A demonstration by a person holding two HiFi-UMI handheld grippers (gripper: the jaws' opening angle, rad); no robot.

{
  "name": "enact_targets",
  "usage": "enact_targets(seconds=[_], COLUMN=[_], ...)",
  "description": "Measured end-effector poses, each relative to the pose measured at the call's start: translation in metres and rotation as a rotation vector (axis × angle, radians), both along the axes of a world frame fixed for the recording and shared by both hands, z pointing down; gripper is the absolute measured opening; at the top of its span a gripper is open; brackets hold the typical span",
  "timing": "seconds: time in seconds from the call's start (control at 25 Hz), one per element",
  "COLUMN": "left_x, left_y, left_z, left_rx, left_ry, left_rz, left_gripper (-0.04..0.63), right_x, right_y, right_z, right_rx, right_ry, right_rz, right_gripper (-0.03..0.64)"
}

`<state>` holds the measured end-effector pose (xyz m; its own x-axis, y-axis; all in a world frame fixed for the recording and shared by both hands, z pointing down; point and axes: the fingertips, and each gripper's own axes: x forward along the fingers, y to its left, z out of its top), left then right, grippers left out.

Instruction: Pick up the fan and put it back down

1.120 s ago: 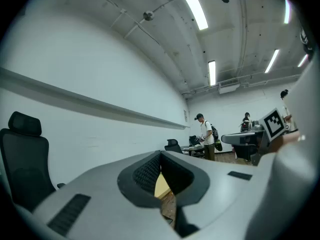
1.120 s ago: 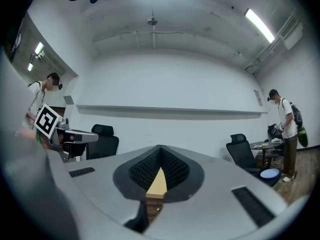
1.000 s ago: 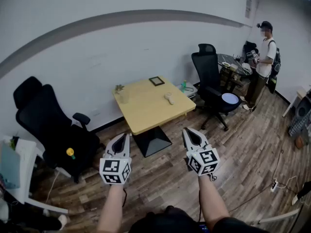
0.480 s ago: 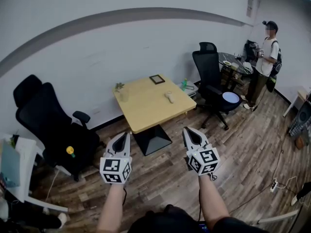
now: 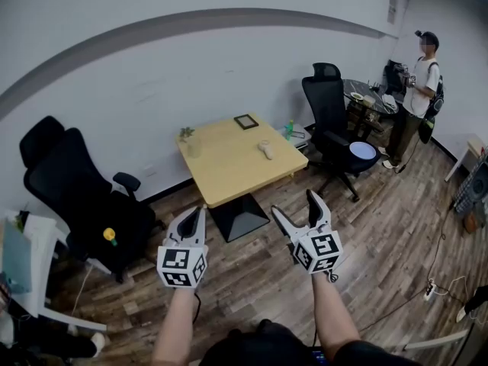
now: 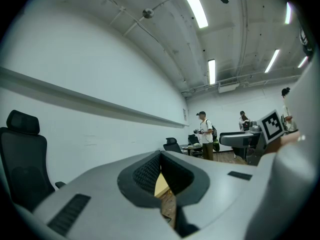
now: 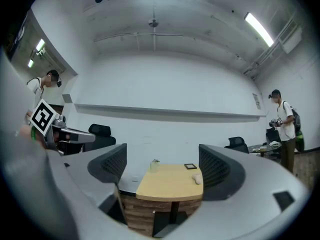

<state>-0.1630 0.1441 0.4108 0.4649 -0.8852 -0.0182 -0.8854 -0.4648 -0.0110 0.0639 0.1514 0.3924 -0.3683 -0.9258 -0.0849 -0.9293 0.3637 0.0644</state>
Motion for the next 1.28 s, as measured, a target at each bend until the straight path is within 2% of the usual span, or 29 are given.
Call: enact_targets(seconds=[0.04,0.32,0.76,1.04,1.28], left_x=[0.001,0.013,0.057,0.075,0.074], left_y=[0.0,-0.011,-0.062,-0.139,-0.239], left_z=[0.0,0.005,0.012,0.023,0.023], left_rx=[0.0,-0.008,-0.03,-0.032,-0.013], left_ry=[-0.001,-0.006,-0.004,-0.014,-0.022], left_rz=[0.0,-0.015,-0.061,-0.046,-0.018], left_gripper=[0.023,0.023,0.023,0.023,0.023], right_x=[0.001,0.01,0.049,0.064,0.06], right_y=[-0.001,-0.019,-0.08,-0.157,-0.255], right_z=[0.0,0.004,0.008,0.022,0.029], right_rx=[0.002,-0.001,-0.02,-0.029,-0.039], right_ry=[0.002,0.006,0.009,0.017,0.034], right_rz=[0.005,0.009,-0.035,-0.027,-0.006], right_gripper=[0.452,0.454,0.453,0.453,0.453])
